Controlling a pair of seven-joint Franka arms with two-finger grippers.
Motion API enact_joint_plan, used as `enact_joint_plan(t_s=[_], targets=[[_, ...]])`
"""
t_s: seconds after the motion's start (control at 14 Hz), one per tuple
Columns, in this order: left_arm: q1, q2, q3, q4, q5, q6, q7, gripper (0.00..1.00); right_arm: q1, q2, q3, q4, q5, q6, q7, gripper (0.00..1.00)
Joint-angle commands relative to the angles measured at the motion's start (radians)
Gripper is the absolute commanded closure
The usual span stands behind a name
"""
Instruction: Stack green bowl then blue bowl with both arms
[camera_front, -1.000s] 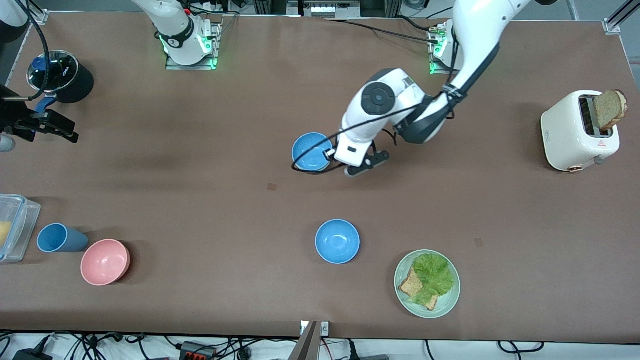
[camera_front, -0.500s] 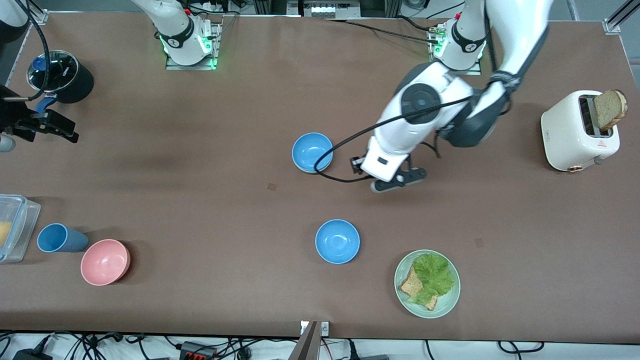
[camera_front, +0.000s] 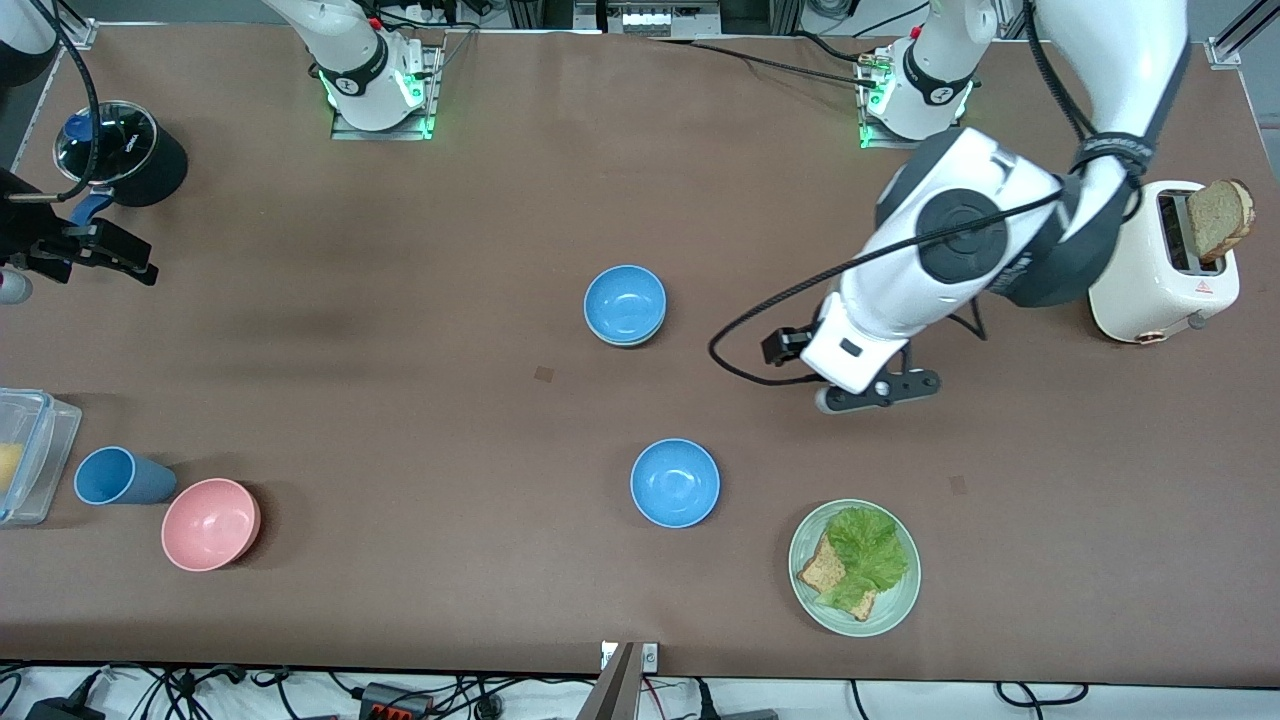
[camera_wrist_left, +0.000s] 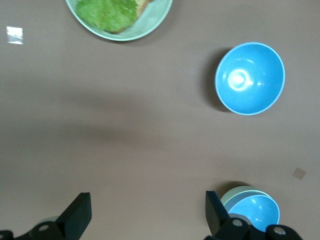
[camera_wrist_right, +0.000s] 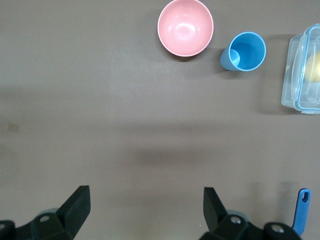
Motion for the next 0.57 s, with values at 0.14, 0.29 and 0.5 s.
enact_joint_plan(t_s=[0.14, 0.29, 0.5], targets=[[0.003, -0.087, 0.065, 0.026, -0.012, -0.098, 0.213, 0.00, -0.007, -0.010, -0.014, 0.005, 0.001, -0.021, -0.021, 0.00], [-0.002, -0.140, 0.171, 0.014, -0.127, -0.098, 0.357, 0.00, -0.008, -0.010, -0.014, 0.009, -0.002, -0.018, -0.021, 0.00], [-0.039, -0.240, 0.348, -0.019, -0.214, -0.148, 0.438, 0.00, -0.021, -0.005, -0.014, 0.009, -0.002, -0.021, -0.021, 0.00]])
